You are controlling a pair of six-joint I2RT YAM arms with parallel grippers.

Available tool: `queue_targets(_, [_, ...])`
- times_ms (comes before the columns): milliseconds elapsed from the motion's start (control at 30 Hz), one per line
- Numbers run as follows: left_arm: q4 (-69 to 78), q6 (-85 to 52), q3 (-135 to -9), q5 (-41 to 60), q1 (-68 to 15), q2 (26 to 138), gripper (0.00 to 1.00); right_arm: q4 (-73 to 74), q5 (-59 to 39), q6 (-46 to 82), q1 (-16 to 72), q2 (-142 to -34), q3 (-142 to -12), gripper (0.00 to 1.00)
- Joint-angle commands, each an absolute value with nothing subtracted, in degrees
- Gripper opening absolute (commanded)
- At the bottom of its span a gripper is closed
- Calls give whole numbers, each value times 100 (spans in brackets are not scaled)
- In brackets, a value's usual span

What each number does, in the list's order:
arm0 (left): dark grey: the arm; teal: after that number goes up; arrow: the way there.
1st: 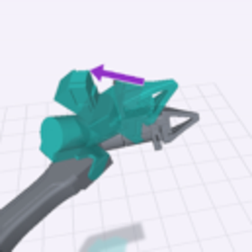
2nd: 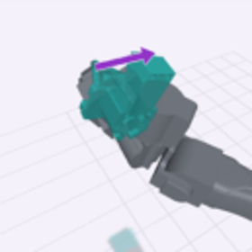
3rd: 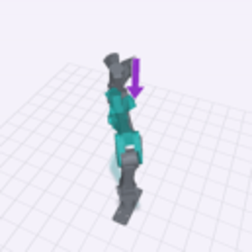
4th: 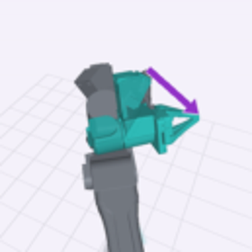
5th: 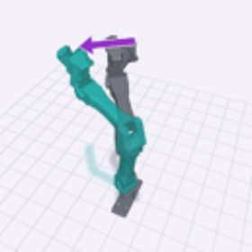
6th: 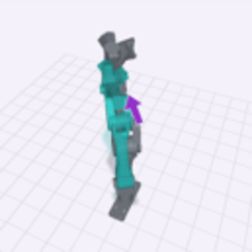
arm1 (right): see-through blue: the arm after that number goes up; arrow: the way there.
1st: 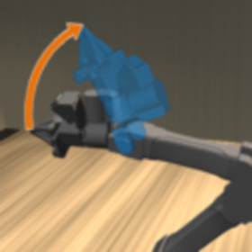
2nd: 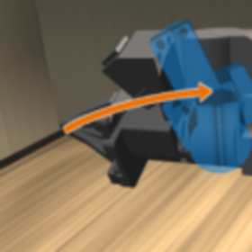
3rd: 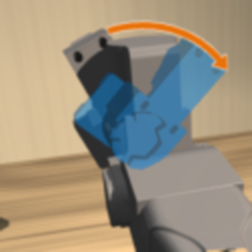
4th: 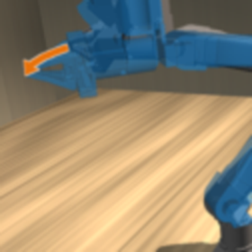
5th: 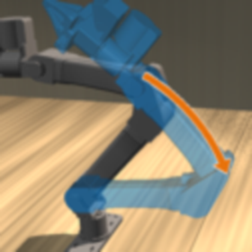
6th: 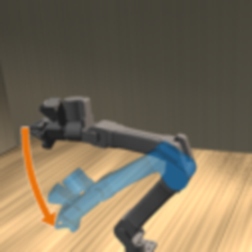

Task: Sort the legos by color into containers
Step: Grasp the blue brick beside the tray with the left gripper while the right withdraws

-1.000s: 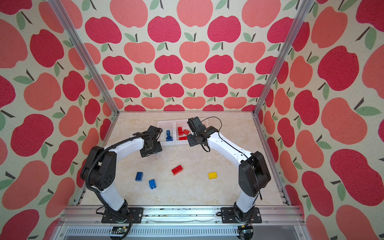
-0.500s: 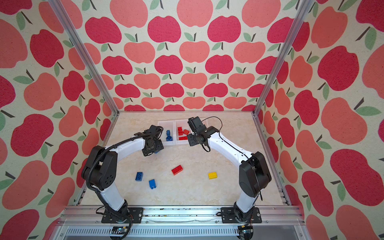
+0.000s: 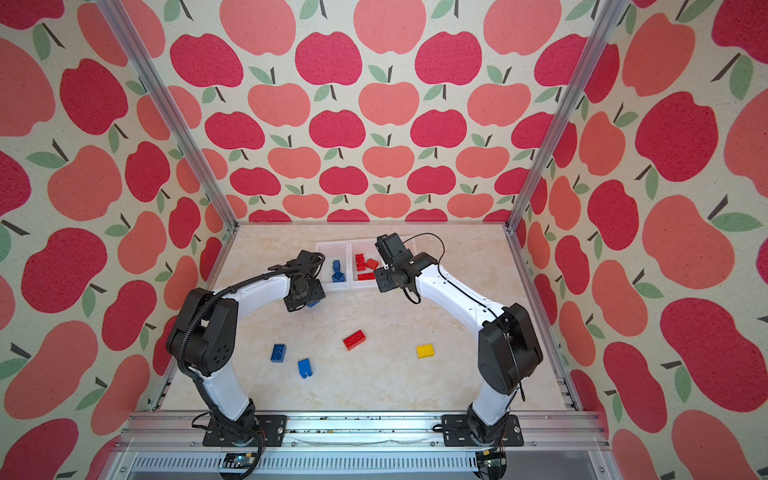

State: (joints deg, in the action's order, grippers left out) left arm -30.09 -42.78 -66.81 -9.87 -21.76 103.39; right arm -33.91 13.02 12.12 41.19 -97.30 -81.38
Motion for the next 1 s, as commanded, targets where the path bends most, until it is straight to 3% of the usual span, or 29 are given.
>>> queue_targets(0, [-3178, -4346, -6674, -1173, -2136, 10224, 75, -3389, 1337, 1262, 4078, -9589, -8191, 64])
queue_targets(967, [-2674, -4254, -6548, -756, -1951, 10565, 54, -3454, 1419, 1262, 4078, -9545, -8229, 63])
